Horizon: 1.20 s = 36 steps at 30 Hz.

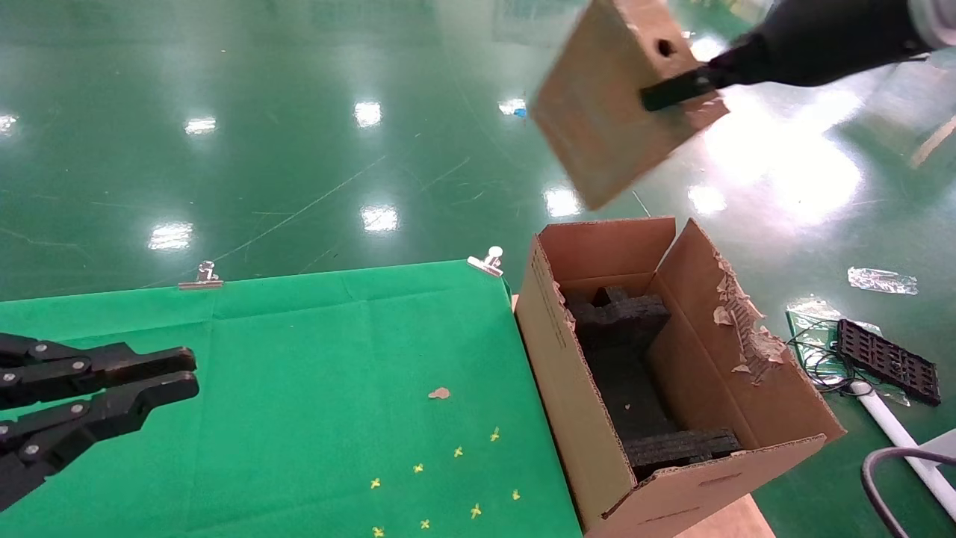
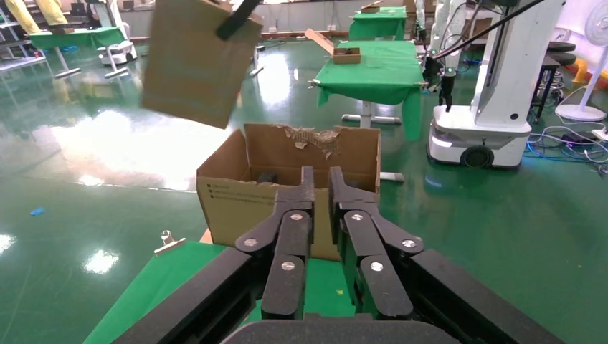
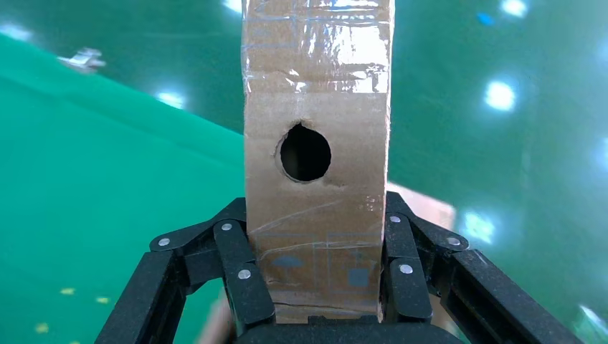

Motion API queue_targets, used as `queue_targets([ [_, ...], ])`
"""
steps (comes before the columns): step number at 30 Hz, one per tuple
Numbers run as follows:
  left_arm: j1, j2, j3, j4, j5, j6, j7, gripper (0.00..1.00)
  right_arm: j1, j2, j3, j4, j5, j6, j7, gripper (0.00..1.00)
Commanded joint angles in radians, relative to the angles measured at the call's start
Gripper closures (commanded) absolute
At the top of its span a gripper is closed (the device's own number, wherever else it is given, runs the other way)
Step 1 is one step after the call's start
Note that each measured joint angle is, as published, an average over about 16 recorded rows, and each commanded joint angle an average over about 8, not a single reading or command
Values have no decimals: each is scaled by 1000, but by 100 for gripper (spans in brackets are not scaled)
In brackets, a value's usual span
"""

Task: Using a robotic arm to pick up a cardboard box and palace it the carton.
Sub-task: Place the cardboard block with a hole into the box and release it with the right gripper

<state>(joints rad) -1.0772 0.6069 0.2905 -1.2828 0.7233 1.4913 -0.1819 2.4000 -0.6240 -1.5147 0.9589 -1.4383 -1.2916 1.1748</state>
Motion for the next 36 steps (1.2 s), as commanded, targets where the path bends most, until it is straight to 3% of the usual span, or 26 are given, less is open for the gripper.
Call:
queue_targets([
  [1,0,0,0,0,0,0,0,97,21,17,-9,-4,-42,-1,13,100],
  [9,0,0,1,0,0,0,0,2,-35,61,-61,-70,-89,-33,58,100],
  [24,0,-1,2,0,-1,-1,1,0,-216,21,-112,-340,-55,-25,31,100],
  [36,0,-1,2,0,-2,-1,1,0,-344,-48,-117,-521,-20,31,-25,100],
])
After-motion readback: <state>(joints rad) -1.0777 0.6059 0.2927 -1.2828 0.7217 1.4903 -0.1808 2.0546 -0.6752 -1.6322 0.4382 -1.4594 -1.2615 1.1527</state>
